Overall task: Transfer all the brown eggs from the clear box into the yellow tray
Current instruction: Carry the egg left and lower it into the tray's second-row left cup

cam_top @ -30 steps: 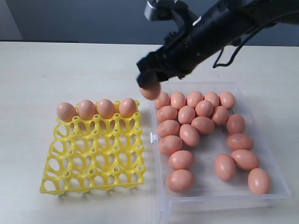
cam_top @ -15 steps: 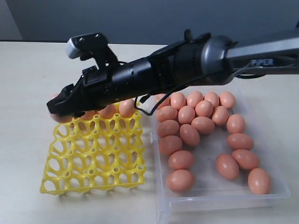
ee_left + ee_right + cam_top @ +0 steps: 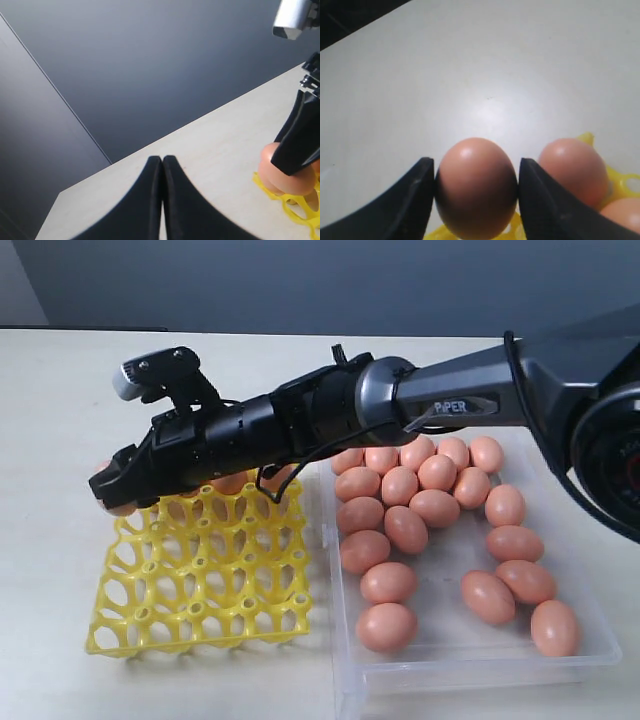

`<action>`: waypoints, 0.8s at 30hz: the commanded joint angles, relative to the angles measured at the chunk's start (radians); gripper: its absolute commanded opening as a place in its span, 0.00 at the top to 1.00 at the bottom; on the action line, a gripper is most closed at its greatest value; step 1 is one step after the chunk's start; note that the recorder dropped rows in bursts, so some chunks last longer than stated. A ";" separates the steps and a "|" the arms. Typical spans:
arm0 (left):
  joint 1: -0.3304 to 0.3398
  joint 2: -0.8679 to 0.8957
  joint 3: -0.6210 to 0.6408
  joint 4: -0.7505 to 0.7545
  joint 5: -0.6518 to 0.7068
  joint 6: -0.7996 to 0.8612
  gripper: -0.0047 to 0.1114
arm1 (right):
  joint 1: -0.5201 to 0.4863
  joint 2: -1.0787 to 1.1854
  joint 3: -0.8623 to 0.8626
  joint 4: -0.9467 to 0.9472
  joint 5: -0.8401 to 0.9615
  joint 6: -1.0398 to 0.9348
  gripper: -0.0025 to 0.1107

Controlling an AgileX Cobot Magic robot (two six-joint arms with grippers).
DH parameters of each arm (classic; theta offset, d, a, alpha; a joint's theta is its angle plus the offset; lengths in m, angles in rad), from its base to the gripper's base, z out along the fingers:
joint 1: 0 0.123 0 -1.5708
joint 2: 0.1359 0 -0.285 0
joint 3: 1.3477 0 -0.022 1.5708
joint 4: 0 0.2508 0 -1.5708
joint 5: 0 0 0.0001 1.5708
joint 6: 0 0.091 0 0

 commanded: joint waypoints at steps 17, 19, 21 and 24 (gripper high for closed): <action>-0.011 -0.005 -0.001 0.003 -0.005 -0.004 0.96 | 0.001 0.007 -0.008 0.006 -0.067 -0.012 0.97; -0.011 -0.005 -0.001 0.003 -0.005 -0.004 0.96 | 0.002 0.009 -0.008 0.012 -0.067 -0.012 0.97; -0.011 -0.005 -0.001 0.003 -0.005 -0.004 0.96 | 0.002 0.009 -0.008 0.012 -0.067 -0.012 0.97; -0.011 -0.005 -0.001 0.003 -0.005 -0.004 0.96 | 0.002 0.011 -0.008 0.012 -0.067 -0.012 0.97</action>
